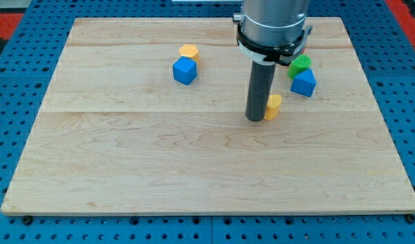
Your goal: Move the yellow heart below to the blue triangle
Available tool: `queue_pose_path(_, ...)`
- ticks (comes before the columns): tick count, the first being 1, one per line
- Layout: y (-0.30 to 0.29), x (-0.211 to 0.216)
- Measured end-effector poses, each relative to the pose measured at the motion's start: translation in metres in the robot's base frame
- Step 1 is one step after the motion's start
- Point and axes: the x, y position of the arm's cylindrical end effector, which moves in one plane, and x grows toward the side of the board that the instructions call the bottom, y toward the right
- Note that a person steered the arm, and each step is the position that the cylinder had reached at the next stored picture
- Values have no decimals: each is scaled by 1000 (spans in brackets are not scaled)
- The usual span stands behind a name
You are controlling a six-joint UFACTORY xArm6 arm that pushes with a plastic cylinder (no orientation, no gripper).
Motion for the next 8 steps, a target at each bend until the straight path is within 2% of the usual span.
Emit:
queue_pose_path(2, 31, -1)
queue_pose_path(3, 25, -1)
queue_pose_path(4, -13, -15)
queue_pose_path(5, -22, -30)
queue_pose_path(8, 6, -30)
